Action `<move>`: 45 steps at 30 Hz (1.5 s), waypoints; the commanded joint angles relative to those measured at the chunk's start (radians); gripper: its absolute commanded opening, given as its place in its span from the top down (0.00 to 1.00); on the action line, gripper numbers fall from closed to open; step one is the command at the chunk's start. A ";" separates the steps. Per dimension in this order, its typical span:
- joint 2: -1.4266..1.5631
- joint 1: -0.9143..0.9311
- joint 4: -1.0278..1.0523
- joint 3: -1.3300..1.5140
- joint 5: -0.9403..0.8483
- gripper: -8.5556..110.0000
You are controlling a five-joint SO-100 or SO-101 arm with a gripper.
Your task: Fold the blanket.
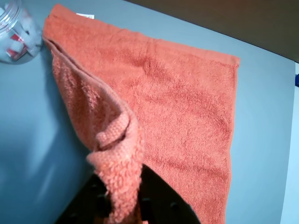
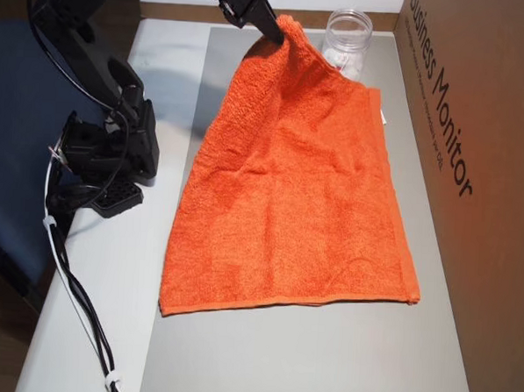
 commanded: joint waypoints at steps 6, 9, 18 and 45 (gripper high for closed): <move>-0.078 0.067 -0.014 -0.158 0.000 0.93; -0.121 0.097 -0.015 -0.201 0.000 0.93; -0.281 0.176 -0.017 -0.360 0.000 0.93; -0.746 0.233 -0.018 -0.816 0.000 0.93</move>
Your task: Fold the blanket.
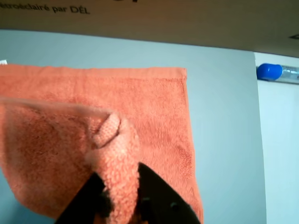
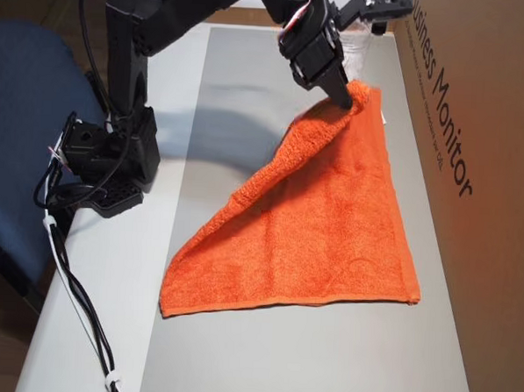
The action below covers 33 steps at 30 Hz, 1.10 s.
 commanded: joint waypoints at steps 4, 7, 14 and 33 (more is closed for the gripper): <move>-0.086 0.029 -0.018 -0.163 0.000 0.93; -0.127 0.057 -0.018 -0.218 0.000 0.93; -0.218 0.100 -0.138 -0.272 0.000 0.93; -0.436 0.127 -0.436 -0.272 0.000 0.93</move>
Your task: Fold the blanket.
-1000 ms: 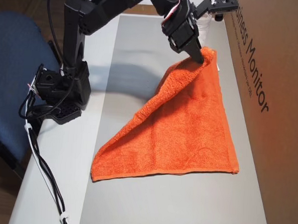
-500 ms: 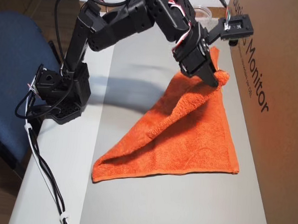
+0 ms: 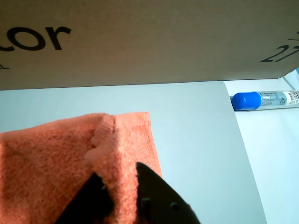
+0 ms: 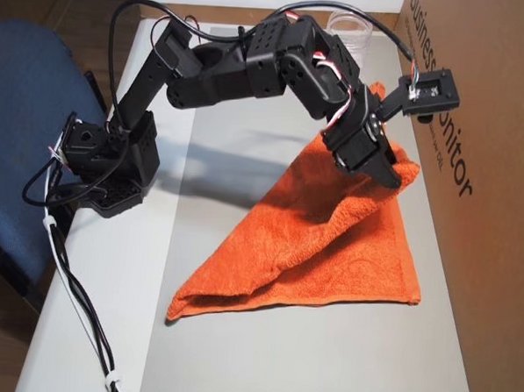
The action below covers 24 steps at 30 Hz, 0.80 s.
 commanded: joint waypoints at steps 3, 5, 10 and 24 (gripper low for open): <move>-0.040 0.006 -0.077 -0.052 0.000 0.93; -0.063 0.009 -0.097 -0.052 0.002 0.93; -0.118 0.009 -0.130 -0.044 0.015 0.93; -0.256 0.009 -0.249 -0.040 0.017 0.93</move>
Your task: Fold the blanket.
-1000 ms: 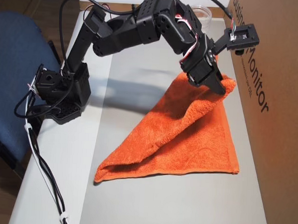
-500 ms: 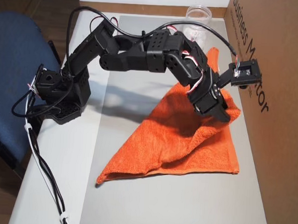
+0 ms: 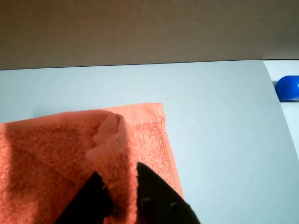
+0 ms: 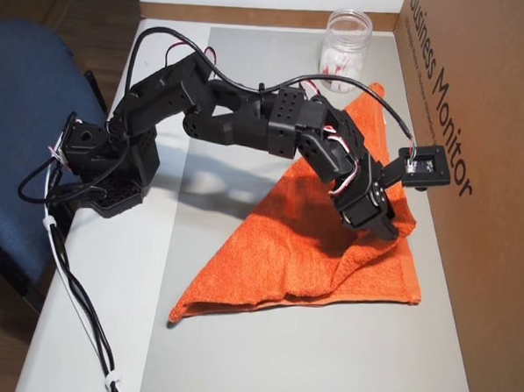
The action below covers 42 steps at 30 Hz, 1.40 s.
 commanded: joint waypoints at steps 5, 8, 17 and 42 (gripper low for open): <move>-0.025 0.003 -0.046 -0.040 0.012 0.92; -0.034 0.003 -0.046 -0.040 0.012 0.92; -0.046 -0.003 -0.051 -0.038 0.012 0.79; 0.236 -0.017 0.222 0.078 -0.005 0.77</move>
